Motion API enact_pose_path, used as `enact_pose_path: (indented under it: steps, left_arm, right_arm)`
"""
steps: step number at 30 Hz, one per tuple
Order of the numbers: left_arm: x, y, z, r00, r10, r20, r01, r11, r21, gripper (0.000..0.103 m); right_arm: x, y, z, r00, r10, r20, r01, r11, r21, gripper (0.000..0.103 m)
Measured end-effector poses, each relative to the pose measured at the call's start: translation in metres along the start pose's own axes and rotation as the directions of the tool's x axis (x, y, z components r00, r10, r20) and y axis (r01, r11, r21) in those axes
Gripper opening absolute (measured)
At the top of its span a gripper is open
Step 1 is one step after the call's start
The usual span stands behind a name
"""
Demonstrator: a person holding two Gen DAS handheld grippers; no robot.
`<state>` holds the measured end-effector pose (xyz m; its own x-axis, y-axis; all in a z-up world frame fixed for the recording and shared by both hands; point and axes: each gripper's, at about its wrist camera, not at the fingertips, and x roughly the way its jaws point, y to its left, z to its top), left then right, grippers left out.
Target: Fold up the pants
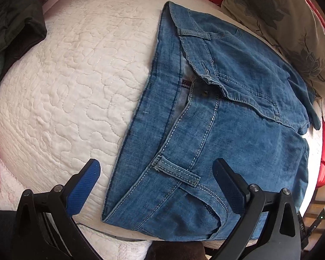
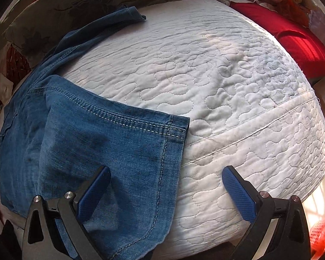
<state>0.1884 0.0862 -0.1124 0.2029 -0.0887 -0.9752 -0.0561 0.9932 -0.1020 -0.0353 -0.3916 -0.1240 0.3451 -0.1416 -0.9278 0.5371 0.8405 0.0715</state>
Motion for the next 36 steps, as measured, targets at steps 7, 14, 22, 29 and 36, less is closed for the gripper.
enact_pose_path:
  steps: [7, 14, 22, 29, 36]
  left_arm:
    - [0.020, -0.015, 0.000, 0.998, 0.035, -0.052, -0.032, 0.997, 0.069, 0.086]
    - [0.000, -0.022, -0.014, 0.998, 0.044, -0.035, -0.040, 0.992, 0.119, 0.022]
    - [0.008, -0.012, -0.010, 0.994, 0.095, -0.055, -0.094, 0.995, 0.023, 0.016]
    - [-0.019, 0.001, -0.005, 0.999, -0.030, -0.028, 0.030, 1.000, -0.003, 0.019]
    - [-0.044, 0.029, 0.059, 0.989, -0.144, 0.033, 0.148, 0.979, -0.142, 0.043]
  right_arm:
    - [0.002, 0.008, 0.008, 0.999, 0.034, 0.034, -0.033, 0.999, -0.035, 0.070]
    - [-0.012, -0.004, 0.030, 0.988, 0.147, 0.043, -0.144, 0.988, -0.062, 0.017]
    - [-0.022, -0.061, 0.105, 0.990, -0.015, 0.139, 0.015, 1.000, 0.004, 0.018]
    - [-0.035, -0.079, 0.085, 0.992, 0.041, 0.122, -0.042, 0.999, 0.003, 0.021]
    - [-0.025, -0.048, 0.119, 0.981, 0.173, 0.086, -0.176, 0.984, 0.025, 0.044]
